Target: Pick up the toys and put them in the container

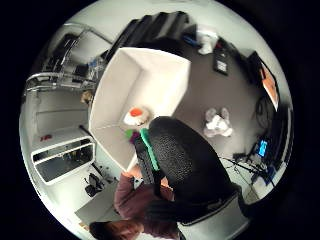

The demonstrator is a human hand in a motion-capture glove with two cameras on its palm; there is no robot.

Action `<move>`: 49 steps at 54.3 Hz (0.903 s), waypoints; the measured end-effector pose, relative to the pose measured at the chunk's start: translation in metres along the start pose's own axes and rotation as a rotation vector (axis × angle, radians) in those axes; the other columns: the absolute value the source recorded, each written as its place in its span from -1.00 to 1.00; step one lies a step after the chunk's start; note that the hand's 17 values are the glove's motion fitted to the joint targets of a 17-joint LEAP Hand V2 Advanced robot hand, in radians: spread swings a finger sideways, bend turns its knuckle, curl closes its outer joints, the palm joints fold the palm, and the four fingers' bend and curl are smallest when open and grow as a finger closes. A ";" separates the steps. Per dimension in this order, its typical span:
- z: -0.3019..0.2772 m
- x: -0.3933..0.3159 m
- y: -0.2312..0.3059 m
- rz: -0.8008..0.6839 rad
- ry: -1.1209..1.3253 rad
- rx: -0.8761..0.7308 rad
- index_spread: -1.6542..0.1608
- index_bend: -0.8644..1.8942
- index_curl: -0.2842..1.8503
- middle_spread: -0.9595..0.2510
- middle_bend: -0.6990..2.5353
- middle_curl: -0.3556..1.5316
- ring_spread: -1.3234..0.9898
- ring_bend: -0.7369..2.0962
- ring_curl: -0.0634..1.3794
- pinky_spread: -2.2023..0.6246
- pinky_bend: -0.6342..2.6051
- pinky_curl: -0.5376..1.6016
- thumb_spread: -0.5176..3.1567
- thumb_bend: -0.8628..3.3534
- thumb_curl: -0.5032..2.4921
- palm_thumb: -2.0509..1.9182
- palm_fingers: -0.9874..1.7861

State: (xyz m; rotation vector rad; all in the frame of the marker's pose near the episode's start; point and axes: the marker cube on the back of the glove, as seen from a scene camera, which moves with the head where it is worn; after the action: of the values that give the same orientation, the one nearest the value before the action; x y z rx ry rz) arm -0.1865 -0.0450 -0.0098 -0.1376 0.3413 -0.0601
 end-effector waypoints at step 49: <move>0.360 0.041 0.009 -0.086 -0.243 0.246 0.58 -0.29 -0.66 0.21 -0.21 -0.16 -0.09 0.24 -0.20 0.39 -0.09 -0.16 -0.05 -0.55 -0.43 0.18 0.32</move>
State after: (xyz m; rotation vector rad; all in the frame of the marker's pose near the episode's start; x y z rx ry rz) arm -0.0261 0.0055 0.3115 0.0840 0.0837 -0.1685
